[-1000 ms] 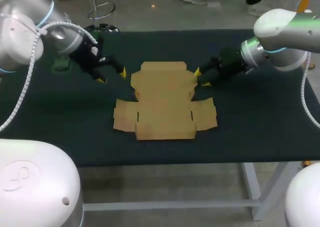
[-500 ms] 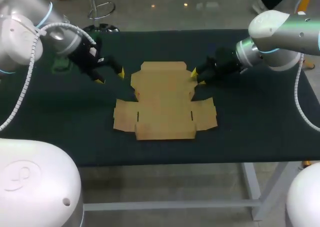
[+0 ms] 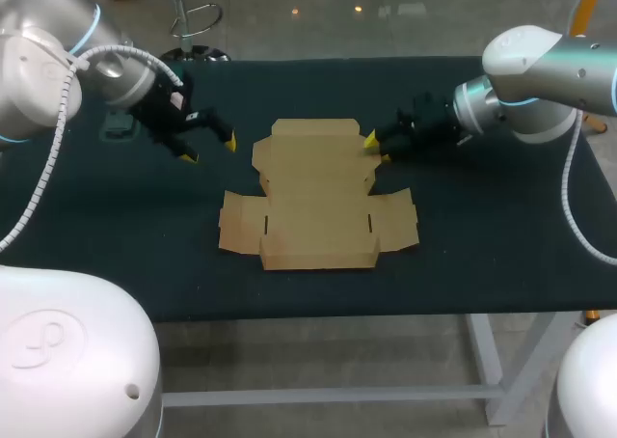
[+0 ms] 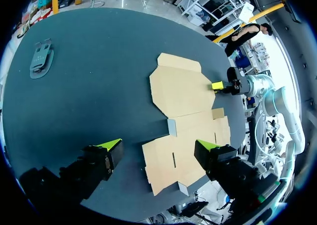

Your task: Assemble the packaging by folding the flat box into shape, placing the metal phone stand inside, and closing the box properly

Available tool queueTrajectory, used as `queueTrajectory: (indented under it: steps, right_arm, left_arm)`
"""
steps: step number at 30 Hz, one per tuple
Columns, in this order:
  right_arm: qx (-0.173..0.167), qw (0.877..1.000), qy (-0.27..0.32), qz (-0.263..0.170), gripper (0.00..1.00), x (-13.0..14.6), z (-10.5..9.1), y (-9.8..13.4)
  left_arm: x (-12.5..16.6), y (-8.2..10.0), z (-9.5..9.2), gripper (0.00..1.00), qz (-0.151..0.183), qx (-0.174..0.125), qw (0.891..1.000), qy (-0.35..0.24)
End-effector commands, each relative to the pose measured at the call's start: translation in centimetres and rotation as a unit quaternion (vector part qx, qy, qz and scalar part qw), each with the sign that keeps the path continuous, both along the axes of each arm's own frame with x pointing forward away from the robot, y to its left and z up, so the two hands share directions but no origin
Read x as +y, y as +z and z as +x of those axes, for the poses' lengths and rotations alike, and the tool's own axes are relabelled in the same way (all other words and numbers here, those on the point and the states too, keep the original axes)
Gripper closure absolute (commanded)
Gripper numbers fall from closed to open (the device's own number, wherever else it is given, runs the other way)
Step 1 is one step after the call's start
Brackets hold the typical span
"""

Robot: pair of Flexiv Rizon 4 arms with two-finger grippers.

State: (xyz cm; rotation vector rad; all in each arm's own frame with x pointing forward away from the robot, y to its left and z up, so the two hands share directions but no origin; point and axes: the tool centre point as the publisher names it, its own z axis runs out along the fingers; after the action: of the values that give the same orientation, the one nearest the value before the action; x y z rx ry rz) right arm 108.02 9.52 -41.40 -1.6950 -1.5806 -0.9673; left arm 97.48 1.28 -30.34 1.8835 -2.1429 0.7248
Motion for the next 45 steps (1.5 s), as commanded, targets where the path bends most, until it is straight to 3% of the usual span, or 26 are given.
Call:
queueTrajectory:
  steps: [1, 13, 15, 17, 20, 29, 42, 45]
  right_arm:
    - [-0.002, 1.0, 0.004, 0.016, 0.58, 0.4, 0.4, -0.9]
    - [-0.027, 0.998, 0.018, 0.047, 0.62, 1.4, 0.2, -1.2]
    - [-0.038, 0.998, 0.02, 0.055, 0.69, 1.5, 0.1, -1.1]
    - [-0.045, 0.997, 0.021, 0.06, 0.85, 1.5, -0.1, -0.9]
    - [-0.051, 0.996, 0.021, 0.066, 0.99, 1.5, -0.3, -0.6]
    - [-0.075, 0.994, 0.023, 0.078, 1.0, 1.4, -0.8, 0.7]
    - [-0.119, 0.985, 0.032, 0.118, 1.0, 0.4, -1.5, 3.8]
    - [-0.111, 0.982, 0.054, 0.146, 1.0, 0.3, -1.6, 4.6]
  left_arm:
    - [-0.6, 0.2, -0.2, 0.0, 0.009, 0.001, 1.0, 0.0]
    - [0.1, 0.2, -0.8, 0.0, 0.003, 0.001, 1.0, 0.0]
    - [0.1, 0.2, -0.9, 0.0, 0.0, 0.003, 1.0, -0.004]
    - [0.1, 0.1, -0.9, 0.0, -0.003, 0.004, 1.0, -0.01]
    - [0.1, 0.1, -1.0, 0.0, -0.006, 0.005, 1.0, -0.018]
    - [-0.6, -0.3, -0.9, 0.0, -0.017, 0.007, 0.999, -0.036]
    - [-0.6, 0.0, -0.6, 0.0, -0.045, -0.084, 0.994, -0.044]
    - [-0.5, 0.2, -0.7, 0.0, -0.049, -0.103, 0.992, -0.044]
